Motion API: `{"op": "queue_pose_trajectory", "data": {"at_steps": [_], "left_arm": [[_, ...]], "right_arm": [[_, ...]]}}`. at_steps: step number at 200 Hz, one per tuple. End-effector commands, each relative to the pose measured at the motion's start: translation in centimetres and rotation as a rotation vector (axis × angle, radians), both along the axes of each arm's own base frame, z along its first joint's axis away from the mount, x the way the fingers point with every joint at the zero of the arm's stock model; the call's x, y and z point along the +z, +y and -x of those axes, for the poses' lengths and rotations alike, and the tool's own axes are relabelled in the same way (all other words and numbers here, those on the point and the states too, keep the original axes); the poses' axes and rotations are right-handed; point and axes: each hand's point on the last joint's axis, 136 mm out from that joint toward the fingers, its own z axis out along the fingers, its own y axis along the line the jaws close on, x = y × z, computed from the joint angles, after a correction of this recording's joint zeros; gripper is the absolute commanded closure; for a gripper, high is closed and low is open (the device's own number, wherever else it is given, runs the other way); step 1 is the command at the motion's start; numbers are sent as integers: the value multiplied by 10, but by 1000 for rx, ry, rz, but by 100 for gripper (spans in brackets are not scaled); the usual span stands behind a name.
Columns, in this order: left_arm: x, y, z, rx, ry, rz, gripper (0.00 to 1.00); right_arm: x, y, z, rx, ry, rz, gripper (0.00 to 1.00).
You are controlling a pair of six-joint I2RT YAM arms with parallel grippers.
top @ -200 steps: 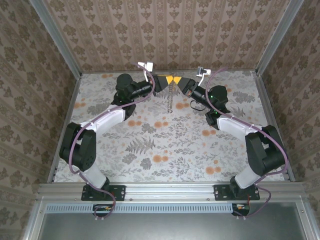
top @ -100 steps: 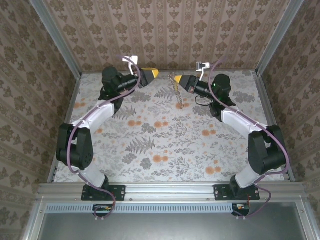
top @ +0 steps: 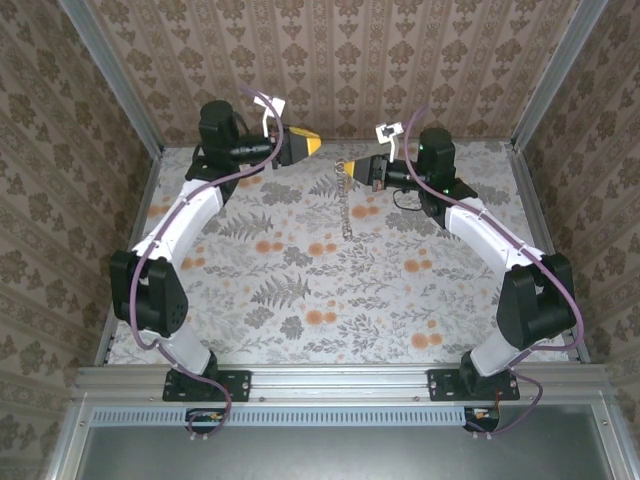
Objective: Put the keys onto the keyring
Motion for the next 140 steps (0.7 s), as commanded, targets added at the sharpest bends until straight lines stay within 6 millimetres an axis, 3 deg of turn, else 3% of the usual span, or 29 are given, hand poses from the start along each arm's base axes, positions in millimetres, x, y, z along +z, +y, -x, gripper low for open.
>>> {"op": "queue_pose_trajectory", "data": {"at_steps": [1,51,140], "left_arm": [[-10,-9,12,-94,16,-28,68],[-30,-24,9,-99,65,-51,68],[-38,-37,8,-125,84,-57,71]], "right_arm": [[15,0,1,16,-69,3,100],[16,-1,1,3,-65,-34,100],[17,-1,2,3,-68,-41,100]]}}
